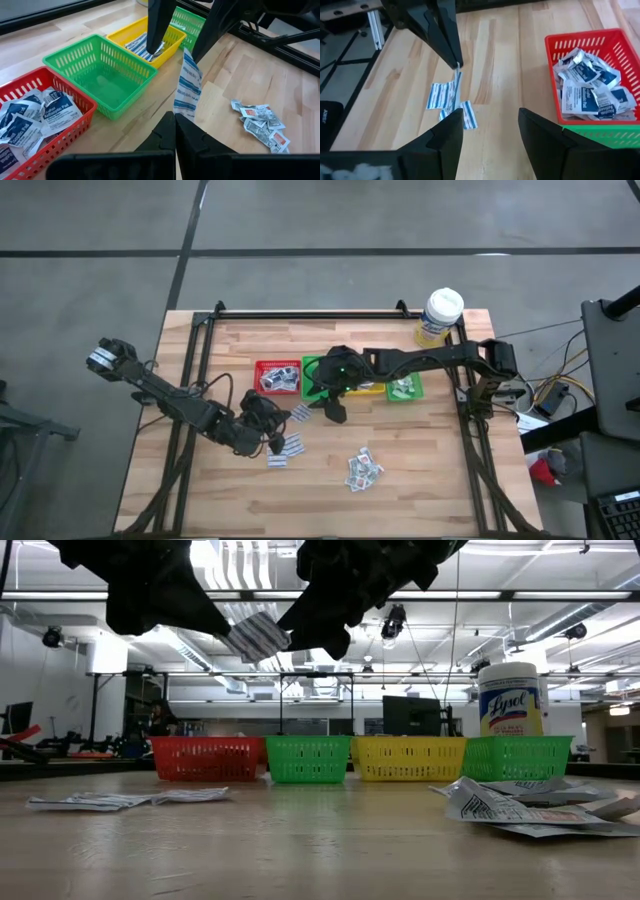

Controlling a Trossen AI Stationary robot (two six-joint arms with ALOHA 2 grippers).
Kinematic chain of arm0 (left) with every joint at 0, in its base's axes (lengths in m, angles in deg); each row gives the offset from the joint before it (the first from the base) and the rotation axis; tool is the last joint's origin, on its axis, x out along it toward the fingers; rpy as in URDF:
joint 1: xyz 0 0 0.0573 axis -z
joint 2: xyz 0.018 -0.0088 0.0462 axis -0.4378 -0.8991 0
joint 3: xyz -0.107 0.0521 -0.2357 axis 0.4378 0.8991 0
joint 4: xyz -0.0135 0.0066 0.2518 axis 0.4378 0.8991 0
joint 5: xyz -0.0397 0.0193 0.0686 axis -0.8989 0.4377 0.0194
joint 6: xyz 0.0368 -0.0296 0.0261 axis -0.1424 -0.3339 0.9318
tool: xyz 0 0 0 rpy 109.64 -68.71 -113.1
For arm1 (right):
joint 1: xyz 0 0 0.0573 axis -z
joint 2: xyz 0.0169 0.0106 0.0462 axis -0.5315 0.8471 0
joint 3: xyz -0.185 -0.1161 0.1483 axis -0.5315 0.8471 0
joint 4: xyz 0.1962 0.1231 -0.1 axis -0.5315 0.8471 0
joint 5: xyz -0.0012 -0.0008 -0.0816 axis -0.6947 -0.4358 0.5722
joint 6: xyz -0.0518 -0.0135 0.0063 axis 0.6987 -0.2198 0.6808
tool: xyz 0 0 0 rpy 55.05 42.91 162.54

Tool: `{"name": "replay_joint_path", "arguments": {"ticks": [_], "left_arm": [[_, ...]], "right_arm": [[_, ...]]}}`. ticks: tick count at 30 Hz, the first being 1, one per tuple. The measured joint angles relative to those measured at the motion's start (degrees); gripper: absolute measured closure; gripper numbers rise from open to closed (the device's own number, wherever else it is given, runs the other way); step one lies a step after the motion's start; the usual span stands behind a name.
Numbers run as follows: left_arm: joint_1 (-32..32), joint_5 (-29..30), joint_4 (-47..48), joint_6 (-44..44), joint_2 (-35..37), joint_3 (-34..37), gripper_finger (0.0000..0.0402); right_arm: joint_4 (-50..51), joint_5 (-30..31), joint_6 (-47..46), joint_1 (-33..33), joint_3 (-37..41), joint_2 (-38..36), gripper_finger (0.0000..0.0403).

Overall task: Pick & Place First Aid Supplies
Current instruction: Put the blue bandage into the yellow basket

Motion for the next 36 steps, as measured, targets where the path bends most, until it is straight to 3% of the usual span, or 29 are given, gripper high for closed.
{"name": "replay_joint_path", "arguments": {"ticks": [20, 36], "left_arm": [[0.0, 0.0, 0.2, 0.1, 0.0, 0.0, 0.0402], [0.0, -0.3, 0.4, 0.2, 0.0, 0.0, 0.0402]], "right_arm": [[0.5, -4.1, -0.3, 0.0, -1.0, 0.0, 0.0211], [2.6, -3.7, 0.1, 0.6, -1.0, 0.0, 0.0206]]}}
